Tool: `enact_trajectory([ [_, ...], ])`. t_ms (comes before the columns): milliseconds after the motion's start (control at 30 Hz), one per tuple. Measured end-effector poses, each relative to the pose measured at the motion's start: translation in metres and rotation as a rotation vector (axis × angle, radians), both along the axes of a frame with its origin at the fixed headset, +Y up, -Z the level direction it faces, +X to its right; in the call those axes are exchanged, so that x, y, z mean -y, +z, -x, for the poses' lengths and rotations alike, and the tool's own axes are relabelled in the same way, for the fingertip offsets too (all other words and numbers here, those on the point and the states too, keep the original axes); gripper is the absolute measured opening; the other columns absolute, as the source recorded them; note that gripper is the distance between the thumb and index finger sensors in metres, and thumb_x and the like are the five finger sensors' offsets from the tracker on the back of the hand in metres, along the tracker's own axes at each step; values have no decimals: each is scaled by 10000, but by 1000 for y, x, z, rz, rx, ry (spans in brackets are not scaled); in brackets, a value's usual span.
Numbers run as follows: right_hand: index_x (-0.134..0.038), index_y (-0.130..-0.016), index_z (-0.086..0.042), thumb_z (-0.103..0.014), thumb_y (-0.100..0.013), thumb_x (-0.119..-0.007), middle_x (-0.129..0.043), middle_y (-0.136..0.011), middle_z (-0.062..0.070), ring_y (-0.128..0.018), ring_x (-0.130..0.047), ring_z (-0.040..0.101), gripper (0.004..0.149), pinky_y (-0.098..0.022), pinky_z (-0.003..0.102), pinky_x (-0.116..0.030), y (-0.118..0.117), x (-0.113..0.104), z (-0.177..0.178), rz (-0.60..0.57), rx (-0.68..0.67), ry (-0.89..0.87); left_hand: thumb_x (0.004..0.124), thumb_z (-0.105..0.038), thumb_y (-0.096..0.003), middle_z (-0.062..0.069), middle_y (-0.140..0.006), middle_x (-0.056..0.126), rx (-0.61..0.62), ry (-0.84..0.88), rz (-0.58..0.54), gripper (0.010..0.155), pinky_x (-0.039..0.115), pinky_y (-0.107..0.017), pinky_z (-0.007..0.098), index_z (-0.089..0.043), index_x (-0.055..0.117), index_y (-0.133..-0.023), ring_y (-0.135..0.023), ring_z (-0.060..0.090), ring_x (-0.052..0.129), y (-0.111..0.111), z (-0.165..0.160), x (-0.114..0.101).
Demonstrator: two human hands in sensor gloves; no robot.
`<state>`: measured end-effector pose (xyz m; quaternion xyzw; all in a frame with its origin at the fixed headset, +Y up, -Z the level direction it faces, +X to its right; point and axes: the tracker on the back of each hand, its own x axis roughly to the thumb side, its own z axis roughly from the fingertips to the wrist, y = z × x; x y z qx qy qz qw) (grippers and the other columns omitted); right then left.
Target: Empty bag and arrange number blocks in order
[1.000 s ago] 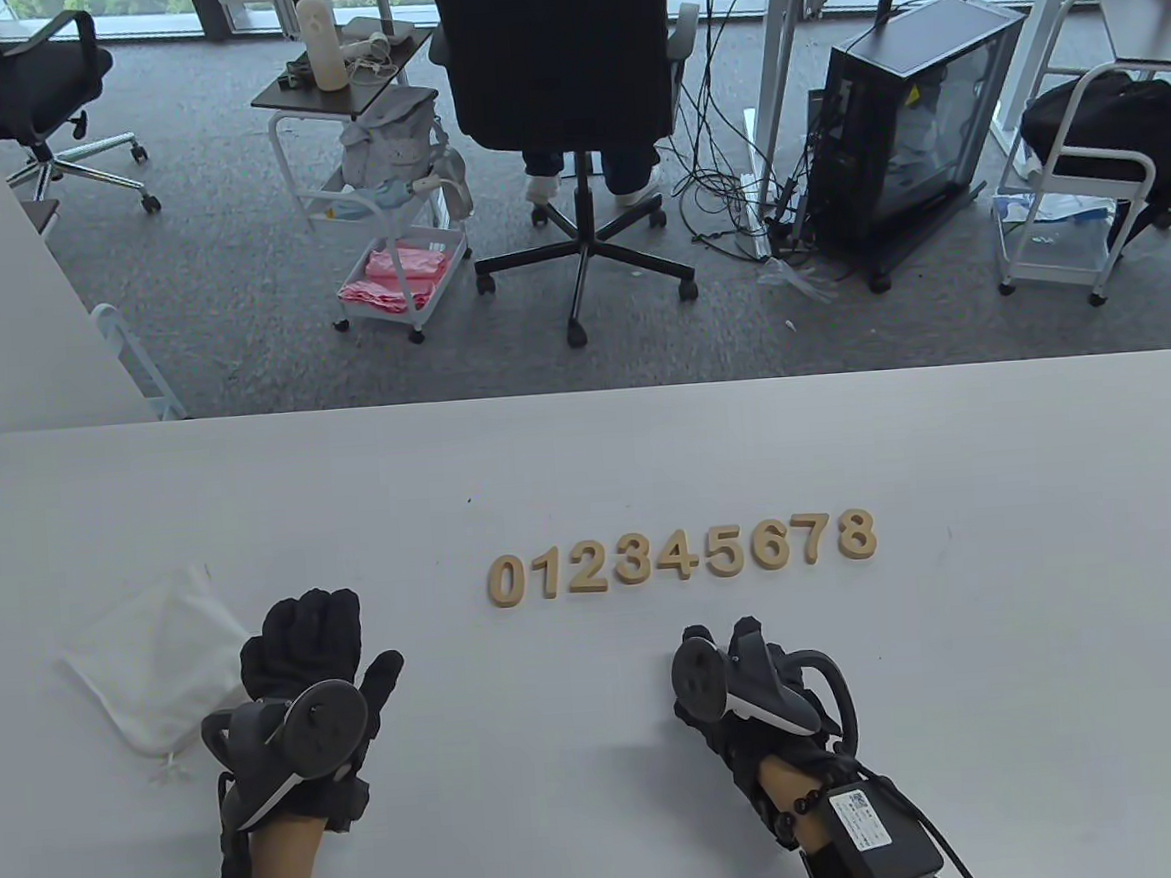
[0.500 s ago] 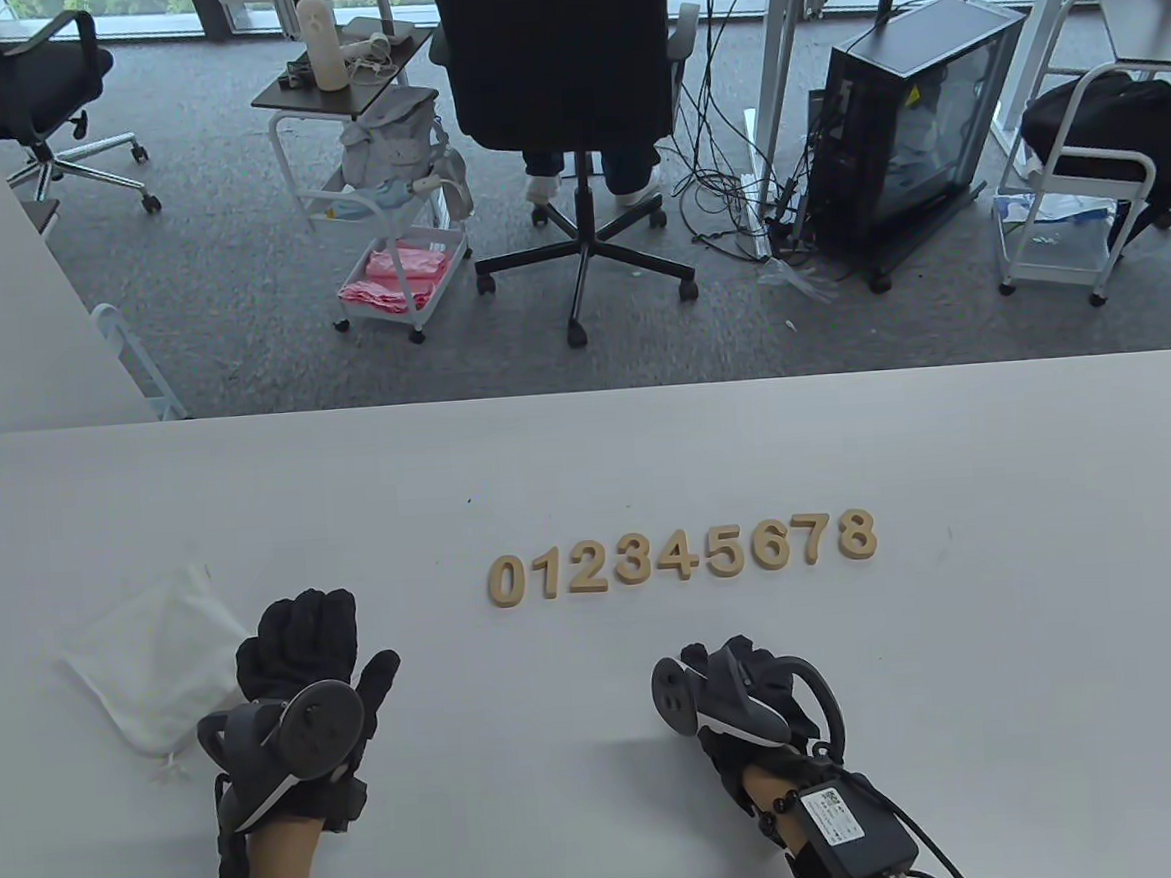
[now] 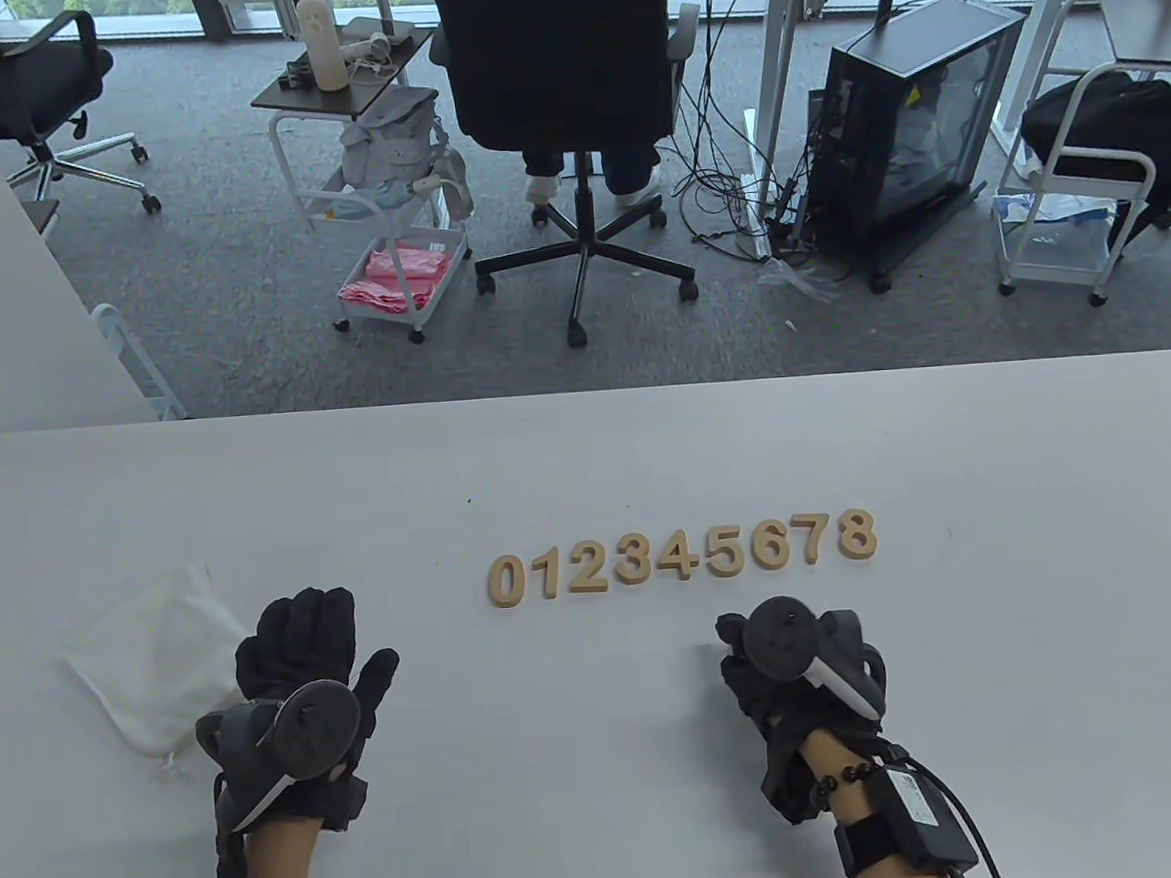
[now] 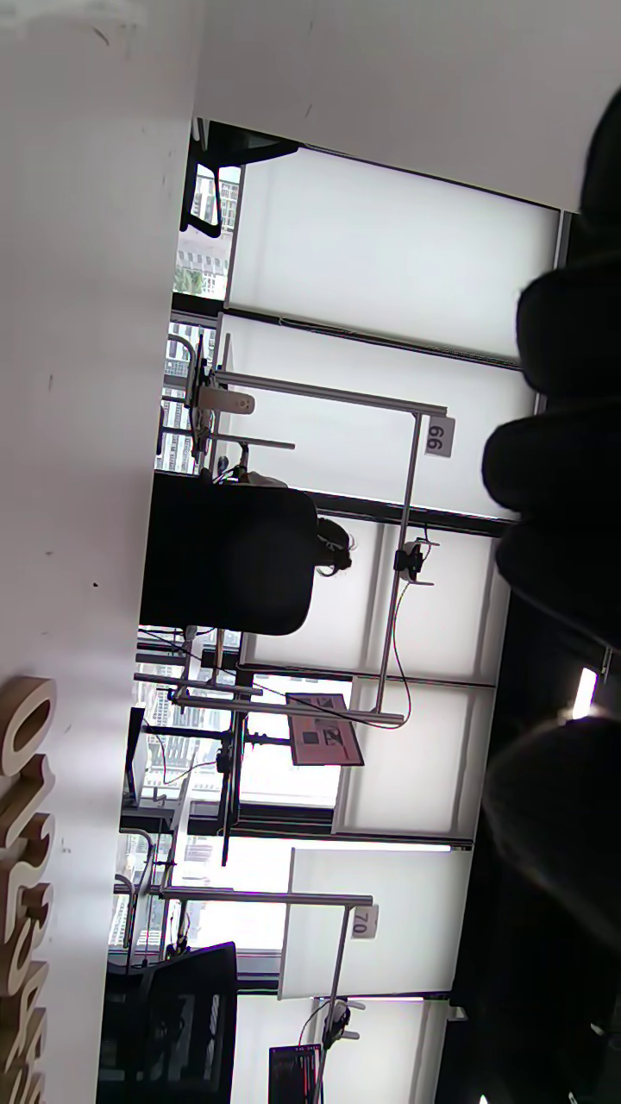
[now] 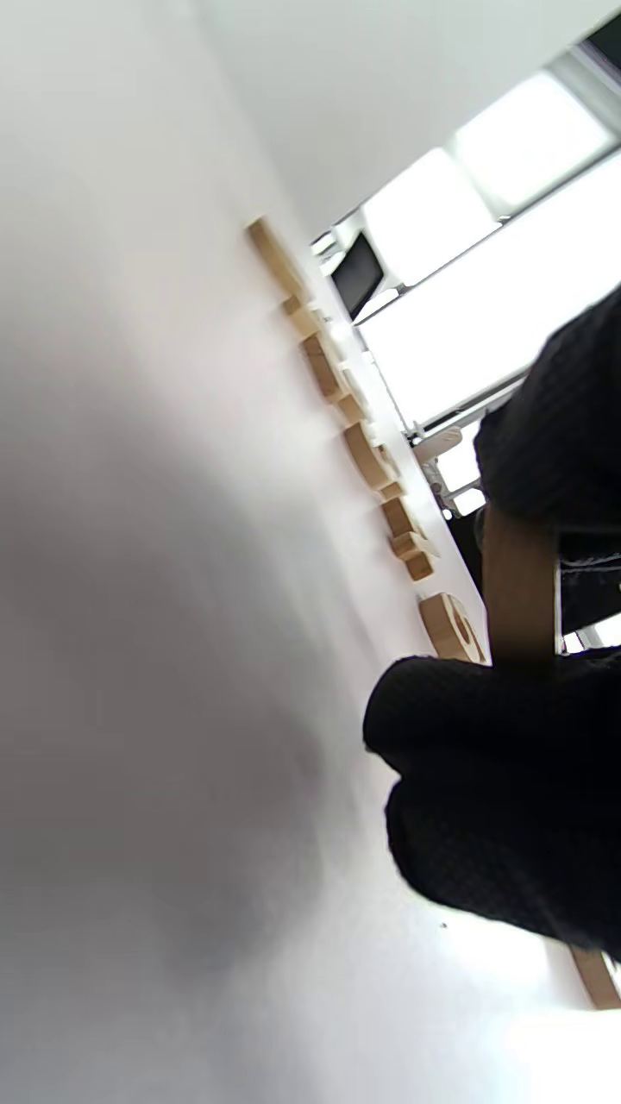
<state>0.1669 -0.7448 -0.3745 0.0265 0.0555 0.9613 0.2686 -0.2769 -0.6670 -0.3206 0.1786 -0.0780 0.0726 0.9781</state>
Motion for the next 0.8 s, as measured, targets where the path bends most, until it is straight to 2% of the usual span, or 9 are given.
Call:
enact_trajectory([
  [67, -707, -993, -171, -275, -524, -777, -462, -1069, 421, -753, -936, 460, 486, -578, 555, -864, 0, -5, -16, -32, 56, -56, 709, -501, -529, 302, -1106, 572, 1, 2, -1, 743, 509, -642, 797, -43, 580, -1101, -991, 636, 613, 0, 0, 0],
  [133, -752, -945, -210, -372, -512, -801, -484, -1071, 405, -740, -943, 445, 465, -561, 551, -874, 1, -11, -33, -91, 100, -86, 709, -500, -529, 304, -1105, 573, 1, 3, -3, 743, 510, -640, 798, -43, 579, -1101, -991, 636, 613, 0, 1, 0],
  [200, -801, -886, -245, -365, -515, -801, -520, -1066, 379, -709, -954, 433, 390, -535, 542, -881, 2, -19, -48, -147, 168, -76, 709, -501, -529, 302, -1107, 572, 0, 3, -4, 743, 510, -641, 798, -45, 580, -1101, -990, 637, 614, 0, 1, 0],
  [267, -816, -874, -256, -340, -526, -783, -558, -1048, 357, -696, -960, 430, 359, -522, 527, -891, 2, -25, -58, -200, 213, -43, 708, -501, -529, 303, -1105, 574, -1, 4, -5, 743, 509, -641, 798, -45, 580, -1101, -992, 636, 612, 0, 1, 0],
  [400, -681, -1018, -223, -299, -540, -767, -626, -1038, 293, -707, -960, 447, 492, -529, 524, -894, -5, -33, -81, -221, 235, -24, 709, -502, -528, 303, -1106, 573, -7, -9, -7, 745, 510, -640, 798, -42, 581, -1101, -991, 635, 614, 0, 1, -1],
  [433, -676, -1021, -218, -294, -539, -770, -632, -1037, 285, -710, -958, 451, 497, -530, 528, -892, -7, -33, -84, -219, 237, -21, 709, -501, -530, 300, -1107, 573, -8, -9, -6, 743, 509, -641, 798, -44, 579, -1102, -991, 637, 613, 0, 2, -1],
  [567, -744, -978, -133, -296, -525, -785, -724, -1013, 204, -721, -980, 444, 483, -538, 516, -915, -20, -34, -108, -236, 291, 45, 709, -501, -529, 302, -1106, 573, -28, -11, -9, 743, 509, -640, 798, -44, 581, -1101, -991, 637, 611, 0, 6, -1],
  [800, -815, -932, -144, -318, -519, -790, -795, -984, 169, -742, -1012, 388, 449, -553, 492, -938, -56, -35, -141, -251, 359, 248, 709, -502, -529, 301, -1106, 574, -53, -13, -5, 745, 509, -640, 799, -43, 581, -1101, -992, 637, 612, 0, 8, -1],
])
